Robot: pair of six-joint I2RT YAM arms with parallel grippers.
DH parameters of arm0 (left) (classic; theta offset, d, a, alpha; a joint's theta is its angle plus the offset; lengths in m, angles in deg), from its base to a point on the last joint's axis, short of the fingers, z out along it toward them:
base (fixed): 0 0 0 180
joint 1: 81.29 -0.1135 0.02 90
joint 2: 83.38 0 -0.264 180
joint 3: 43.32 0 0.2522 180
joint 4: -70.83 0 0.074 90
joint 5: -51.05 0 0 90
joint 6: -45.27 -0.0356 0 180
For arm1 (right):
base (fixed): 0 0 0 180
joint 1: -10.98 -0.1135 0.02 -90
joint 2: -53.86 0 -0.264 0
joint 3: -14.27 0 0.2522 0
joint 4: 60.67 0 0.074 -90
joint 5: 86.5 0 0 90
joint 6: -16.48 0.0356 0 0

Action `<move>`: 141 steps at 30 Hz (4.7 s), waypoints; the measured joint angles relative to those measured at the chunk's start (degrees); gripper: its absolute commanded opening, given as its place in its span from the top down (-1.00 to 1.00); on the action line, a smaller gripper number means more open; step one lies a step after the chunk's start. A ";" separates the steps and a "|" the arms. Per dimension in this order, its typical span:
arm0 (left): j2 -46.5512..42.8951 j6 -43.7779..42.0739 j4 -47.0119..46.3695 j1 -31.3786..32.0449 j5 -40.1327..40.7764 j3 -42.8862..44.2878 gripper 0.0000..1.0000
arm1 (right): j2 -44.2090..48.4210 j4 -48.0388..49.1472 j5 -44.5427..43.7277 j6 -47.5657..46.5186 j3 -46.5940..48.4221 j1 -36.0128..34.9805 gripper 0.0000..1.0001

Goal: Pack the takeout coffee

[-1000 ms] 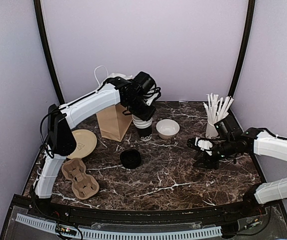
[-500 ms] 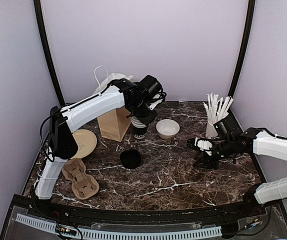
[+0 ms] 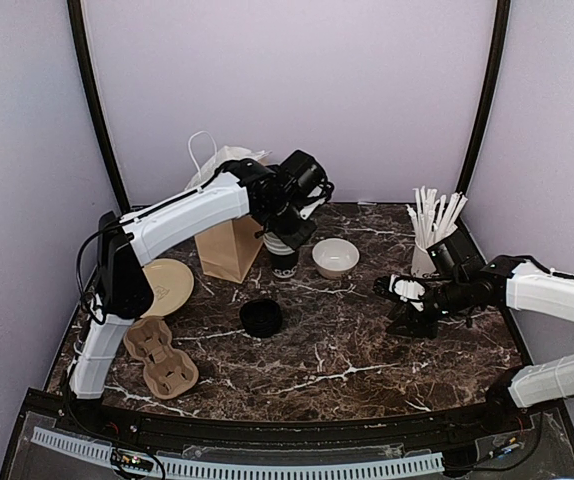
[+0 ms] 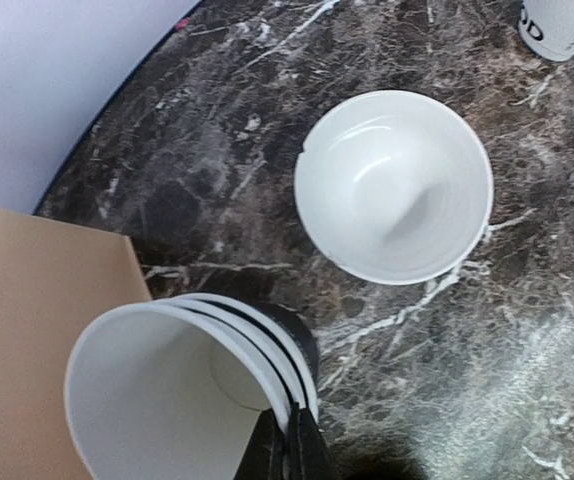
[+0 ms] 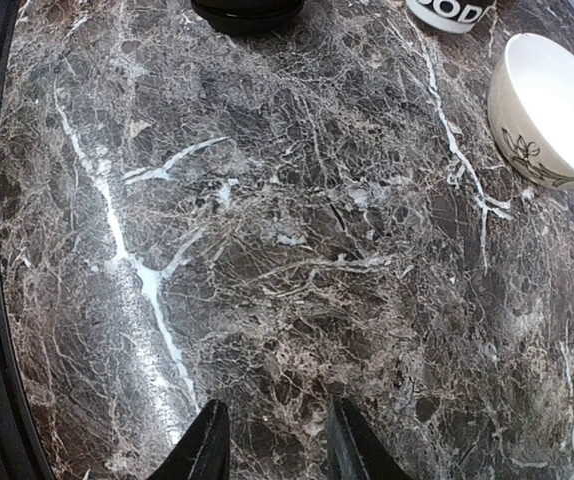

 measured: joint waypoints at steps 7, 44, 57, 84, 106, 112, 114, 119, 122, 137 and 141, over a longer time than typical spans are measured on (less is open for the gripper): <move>0.00 0.96 -0.74 1.53 4.74 0.70 1.00 | 0.00 0.04 -0.35 0.04 0.00 -0.02 0.33; 3.15 5.73 1.27 -0.26 4.24 4.20 1.00 | -0.11 0.24 -0.87 0.68 0.00 -0.04 0.27; 2.03 4.07 0.07 -1.75 3.37 0.63 1.00 | 1.38 1.62 -0.44 2.84 1.44 -0.04 0.16; -0.94 7.34 2.80 -3.30 -5.22 3.63 1.00 | 1.97 1.97 0.42 4.42 1.42 0.17 0.14; -7.74 5.44 -2.47 -0.63 -3.50 -8.74 1.00 | -32.89 9.62 11.69 37.81 42.14 5.79 -0.16; -10.73 5.51 -5.90 -0.79 -3.96 -12.22 1.00 | -42.40 9.18 15.85 44.68 50.40 4.74 -0.21; -11.45 5.60 -6.64 -0.79 -4.26 -12.33 1.00 | -44.89 9.01 17.75 46.53 52.28 4.50 -0.23; -12.70 5.66 -7.93 -0.79 -5.11 -12.33 1.00 | -49.57 8.70 21.94 49.35 56.59 3.69 -0.27; -12.85 5.66 -8.13 -0.79 -5.44 -12.46 1.00 | -50.16 8.79 23.91 50.64 57.37 2.80 -0.28; -13.05 5.62 -8.59 -0.87 -5.88 -13.81 1.00 | -50.10 12.59 28.48 55.84 56.04 2.69 -0.21; -13.05 5.62 -8.59 -0.90 -6.29 -13.81 1.00 | -50.49 11.82 27.10 56.39 56.57 2.69 -0.19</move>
